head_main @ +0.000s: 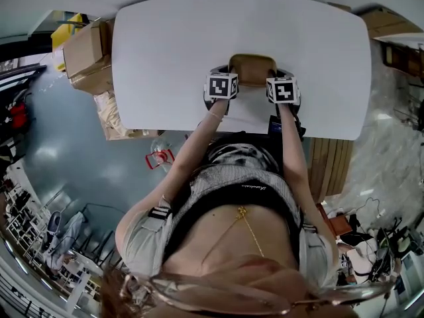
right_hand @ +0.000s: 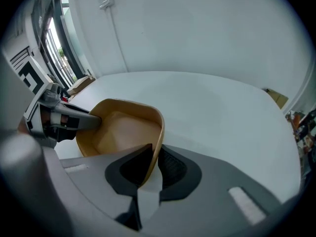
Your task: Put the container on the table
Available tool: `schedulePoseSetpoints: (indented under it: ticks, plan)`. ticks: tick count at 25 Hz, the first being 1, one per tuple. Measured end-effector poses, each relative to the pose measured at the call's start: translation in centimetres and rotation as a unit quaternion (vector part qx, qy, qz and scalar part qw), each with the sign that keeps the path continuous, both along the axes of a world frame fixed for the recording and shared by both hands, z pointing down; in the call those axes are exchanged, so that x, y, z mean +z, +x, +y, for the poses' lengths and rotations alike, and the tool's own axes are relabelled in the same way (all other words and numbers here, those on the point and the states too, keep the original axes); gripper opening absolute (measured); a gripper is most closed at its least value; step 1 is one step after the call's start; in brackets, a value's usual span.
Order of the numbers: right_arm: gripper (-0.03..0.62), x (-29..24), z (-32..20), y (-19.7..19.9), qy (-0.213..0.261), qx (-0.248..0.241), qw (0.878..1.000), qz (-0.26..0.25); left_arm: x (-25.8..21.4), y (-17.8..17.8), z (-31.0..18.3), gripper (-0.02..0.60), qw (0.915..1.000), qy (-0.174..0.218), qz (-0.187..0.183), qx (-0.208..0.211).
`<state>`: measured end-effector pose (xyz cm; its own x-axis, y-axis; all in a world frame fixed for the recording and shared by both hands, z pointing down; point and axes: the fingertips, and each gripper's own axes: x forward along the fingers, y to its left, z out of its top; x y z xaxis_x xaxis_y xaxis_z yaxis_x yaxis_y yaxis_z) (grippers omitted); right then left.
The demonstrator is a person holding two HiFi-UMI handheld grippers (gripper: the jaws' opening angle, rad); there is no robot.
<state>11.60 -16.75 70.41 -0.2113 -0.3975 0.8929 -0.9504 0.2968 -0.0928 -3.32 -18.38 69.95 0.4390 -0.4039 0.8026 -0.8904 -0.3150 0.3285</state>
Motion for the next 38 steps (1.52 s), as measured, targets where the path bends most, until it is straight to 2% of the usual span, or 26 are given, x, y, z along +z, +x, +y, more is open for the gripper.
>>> schedulePoseSetpoints:
  ticks: [6,12,38]
  plan:
    - [0.074,0.5,0.2,0.0,-0.017,-0.009,1.0,0.006,0.6,0.2,0.1,0.022,0.9999,-0.005,-0.01,0.005]
    - [0.077,0.7,0.0,0.1,-0.012,-0.012,1.0,0.011,1.2,0.5,-0.2,0.038,0.9988,-0.024,0.043,-0.002]
    - [0.075,1.5,-1.2,-0.2,-0.03,-0.014,0.999,-0.023,1.8,0.4,-1.2,0.043,0.9994,-0.016,0.026,0.014]
